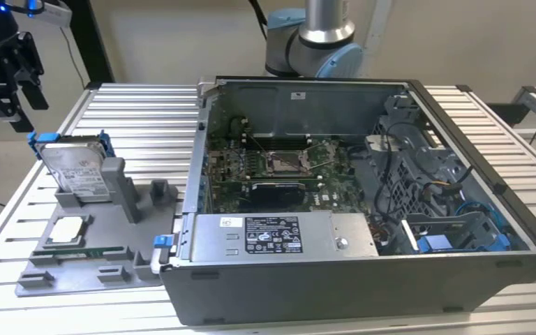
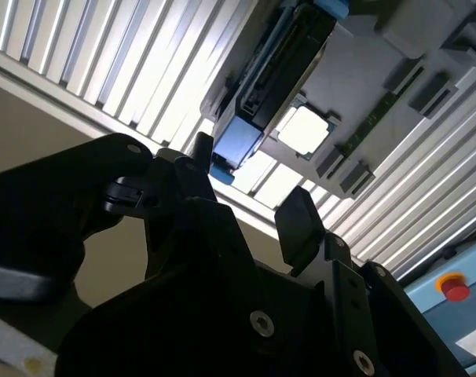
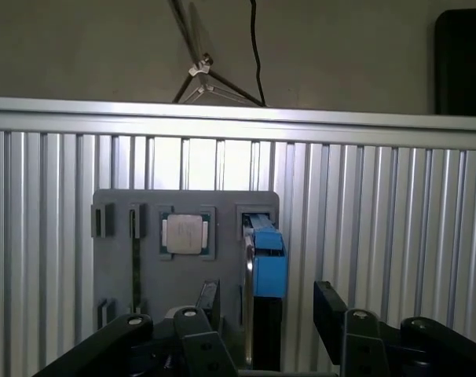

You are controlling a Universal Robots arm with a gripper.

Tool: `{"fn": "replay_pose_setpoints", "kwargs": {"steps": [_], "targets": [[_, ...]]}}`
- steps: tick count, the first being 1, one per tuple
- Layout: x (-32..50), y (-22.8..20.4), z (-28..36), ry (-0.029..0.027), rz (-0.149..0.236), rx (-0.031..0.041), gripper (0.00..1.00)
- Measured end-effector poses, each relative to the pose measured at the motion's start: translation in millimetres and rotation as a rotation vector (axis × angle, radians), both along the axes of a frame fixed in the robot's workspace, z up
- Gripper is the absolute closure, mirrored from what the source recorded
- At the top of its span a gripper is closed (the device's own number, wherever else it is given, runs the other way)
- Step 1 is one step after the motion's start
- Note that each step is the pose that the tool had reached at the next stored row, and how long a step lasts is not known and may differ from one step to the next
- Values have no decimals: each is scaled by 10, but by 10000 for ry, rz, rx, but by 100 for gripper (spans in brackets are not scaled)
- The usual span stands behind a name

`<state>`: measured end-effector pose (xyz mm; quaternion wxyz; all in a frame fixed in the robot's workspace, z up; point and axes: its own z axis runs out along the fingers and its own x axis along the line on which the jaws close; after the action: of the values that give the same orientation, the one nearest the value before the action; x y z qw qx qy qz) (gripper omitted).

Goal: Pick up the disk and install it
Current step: 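Pick up the disk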

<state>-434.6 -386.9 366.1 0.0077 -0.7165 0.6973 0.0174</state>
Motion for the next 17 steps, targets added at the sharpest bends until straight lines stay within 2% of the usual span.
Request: {"fn": "replay_pose_setpoints", "kwargs": {"steps": [9, 17], "targets": [[0, 0, -19, -3, 1, -1, 0], [0, 0, -88, -3, 2, -3, 0]]}}
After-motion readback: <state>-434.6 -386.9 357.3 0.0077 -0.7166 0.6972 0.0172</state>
